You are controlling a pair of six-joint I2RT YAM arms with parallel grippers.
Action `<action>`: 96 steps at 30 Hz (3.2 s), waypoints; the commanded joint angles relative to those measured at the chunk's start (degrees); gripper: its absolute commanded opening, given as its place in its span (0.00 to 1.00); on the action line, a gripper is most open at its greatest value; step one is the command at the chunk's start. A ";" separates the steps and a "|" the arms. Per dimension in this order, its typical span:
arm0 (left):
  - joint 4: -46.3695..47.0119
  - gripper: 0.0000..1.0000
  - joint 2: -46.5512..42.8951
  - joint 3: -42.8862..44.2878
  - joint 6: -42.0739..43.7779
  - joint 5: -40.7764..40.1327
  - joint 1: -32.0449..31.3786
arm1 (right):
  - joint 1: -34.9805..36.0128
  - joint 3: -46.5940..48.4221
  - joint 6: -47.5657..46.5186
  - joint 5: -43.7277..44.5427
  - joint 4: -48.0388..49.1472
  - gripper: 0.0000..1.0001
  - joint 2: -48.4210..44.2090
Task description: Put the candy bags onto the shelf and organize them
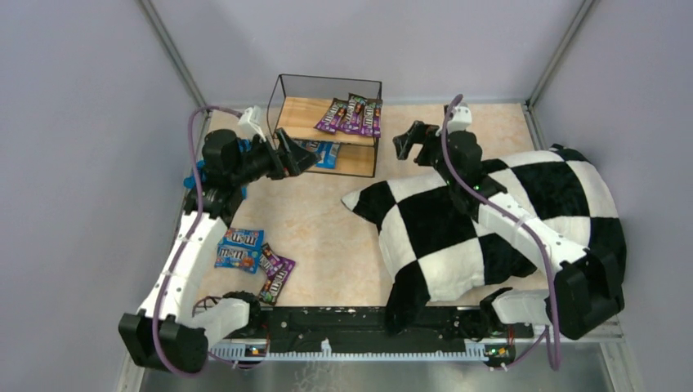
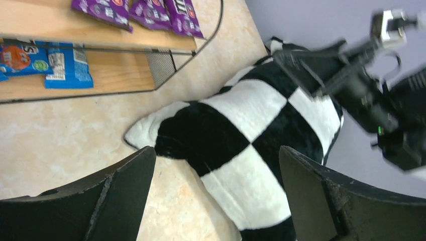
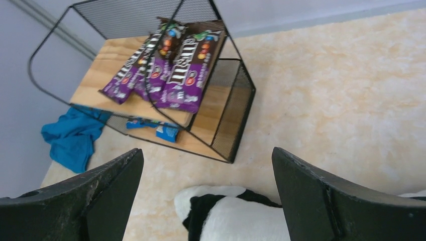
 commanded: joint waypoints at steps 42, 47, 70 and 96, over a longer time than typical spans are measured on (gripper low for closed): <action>-11.39 0.99 -20.78 -13.72 10.18 1.07 0.20 | -12.74 38.63 23.49 -19.60 -6.57 0.81 41.62; -11.05 0.99 -20.30 -13.32 10.01 1.17 0.20 | -11.61 37.26 24.63 -18.55 -6.50 0.78 40.83; -12.40 0.99 -21.47 -12.77 10.42 1.10 0.20 | -4.83 29.77 18.40 -7.84 -14.46 0.72 31.34; -17.27 0.99 -19.37 -13.64 6.89 -4.51 0.20 | 3.29 14.19 4.21 -9.13 -24.10 0.81 4.78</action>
